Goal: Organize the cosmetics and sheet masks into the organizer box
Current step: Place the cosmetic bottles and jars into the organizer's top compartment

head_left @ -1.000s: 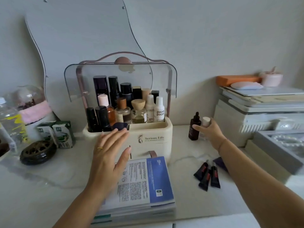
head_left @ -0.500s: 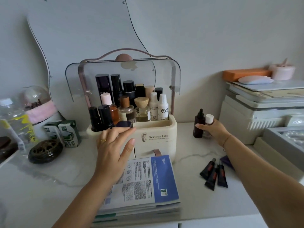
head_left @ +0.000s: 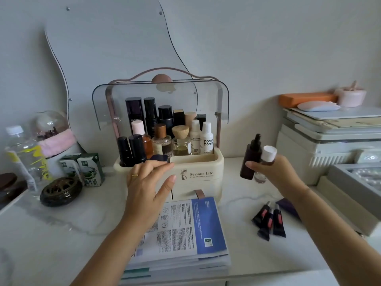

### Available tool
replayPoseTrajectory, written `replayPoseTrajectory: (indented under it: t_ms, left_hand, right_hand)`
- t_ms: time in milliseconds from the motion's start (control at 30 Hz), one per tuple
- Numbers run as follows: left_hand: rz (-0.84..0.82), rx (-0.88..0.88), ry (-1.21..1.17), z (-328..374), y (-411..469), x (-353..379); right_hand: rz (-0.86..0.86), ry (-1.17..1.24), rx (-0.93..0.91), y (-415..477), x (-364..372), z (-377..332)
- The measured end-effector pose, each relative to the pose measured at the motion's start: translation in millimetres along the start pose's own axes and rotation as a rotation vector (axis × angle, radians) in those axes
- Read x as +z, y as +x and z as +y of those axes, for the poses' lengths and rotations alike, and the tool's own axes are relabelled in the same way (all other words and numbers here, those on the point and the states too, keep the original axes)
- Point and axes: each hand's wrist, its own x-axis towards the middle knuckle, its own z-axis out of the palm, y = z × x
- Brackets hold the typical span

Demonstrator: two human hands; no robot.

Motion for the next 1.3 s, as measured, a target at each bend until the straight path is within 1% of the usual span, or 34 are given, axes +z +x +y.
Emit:
replayPoseTrajectory:
  t_ms: [67, 167, 233, 267, 333, 467, 667, 767, 900, 1033, 1133, 1200, 1300]
  left_hand:
    - [-0.067, -0.016, -0.131, 12, 5, -5]
    - [-0.241, -0.014, -0.399, 37, 14, -5]
    - [-0.307, -0.047, -0.572, 48, 24, -2]
    - [-0.308, -0.055, -0.596, 50, 29, -1]
    - [-0.263, -0.077, -0.556, 47, 42, 0]
    - [-0.208, -0.142, -0.514, 31, 62, -2]
    - [-0.257, -0.227, -0.468, 19, 85, 7]
    - [-0.279, -0.261, -0.456, 17, 87, 13]
    - [-0.281, -0.274, -0.442, 14, 86, 15]
    - [-0.307, -0.313, -0.423, 10, 87, 15]
    - [-0.339, -0.339, -0.407, 9, 89, 13]
    - [-0.359, -0.349, -0.393, 9, 89, 12]
    - [-0.328, -0.349, -0.387, 8, 87, 13]
  right_hand:
    - [0.009, 0.047, -0.157, -30, -7, -32]
    - [-0.119, 0.026, -0.375, -66, 2, -81]
    - [-0.189, -0.047, -0.436, -74, 22, -103]
    - [-0.222, -0.078, -0.446, -75, 34, -110]
    - [-0.265, -0.120, -0.461, -72, 56, -119]
    - [-0.260, -0.117, -0.461, -47, 83, -124]
    - [-0.257, -0.004, -0.437, -19, 105, -115]
    - [-0.258, -0.041, -0.401, -11, 107, -106]
    - [-0.330, -0.106, -0.346, -3, 104, -102]
    - [-0.360, -0.157, -0.230, 3, 101, -102]
    - [-0.364, -0.144, -0.164, 5, 96, -104]
    - [-0.340, -0.141, -0.164, 3, 93, -104]
    - [-0.266, -0.208, -0.225, -5, 90, -101]
